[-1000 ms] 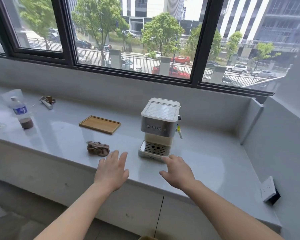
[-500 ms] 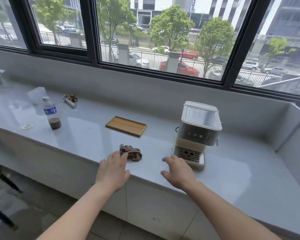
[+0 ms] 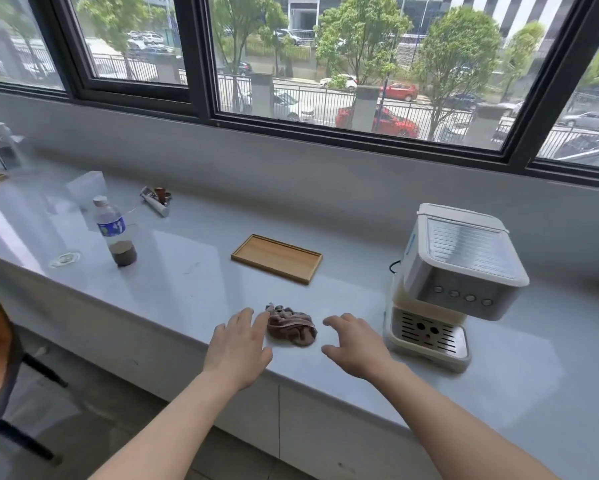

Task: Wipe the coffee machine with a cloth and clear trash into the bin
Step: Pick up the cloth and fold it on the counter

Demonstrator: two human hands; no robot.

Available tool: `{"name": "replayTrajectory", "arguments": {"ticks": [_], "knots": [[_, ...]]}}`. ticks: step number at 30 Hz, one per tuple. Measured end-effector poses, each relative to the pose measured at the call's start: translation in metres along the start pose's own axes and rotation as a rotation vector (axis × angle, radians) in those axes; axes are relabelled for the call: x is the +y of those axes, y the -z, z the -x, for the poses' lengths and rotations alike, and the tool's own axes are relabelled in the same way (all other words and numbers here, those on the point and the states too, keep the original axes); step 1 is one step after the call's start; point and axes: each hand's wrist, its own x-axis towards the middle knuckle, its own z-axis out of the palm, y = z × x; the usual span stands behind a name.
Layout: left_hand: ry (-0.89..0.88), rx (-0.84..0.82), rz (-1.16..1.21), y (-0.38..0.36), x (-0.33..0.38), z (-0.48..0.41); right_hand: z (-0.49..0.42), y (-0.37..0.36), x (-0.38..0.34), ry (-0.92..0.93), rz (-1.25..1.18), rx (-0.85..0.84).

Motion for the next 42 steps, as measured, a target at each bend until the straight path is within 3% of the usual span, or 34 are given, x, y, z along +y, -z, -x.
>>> {"name": "replayTrajectory", "arguments": {"ticks": [11, 19, 33, 42], "knots": [[-0.056, -0.129, 0.056, -0.026, -0.021, -0.093, -0.097, -0.018, 0.004, 0.029, 0.009, -0.213], [-0.191, -0.283, 0.117, -0.047, -0.036, -0.147, -0.128, -0.042, 0.004, -0.067, -0.002, -0.276], [-0.560, -0.501, 0.239, -0.086, -0.056, -0.200, -0.128, -0.077, -0.031, -0.338, 0.001, -0.296], [-0.596, -0.555, 0.293, -0.100, -0.050, -0.221, -0.140, -0.090, -0.019, -0.250, -0.050, -0.204]]}}
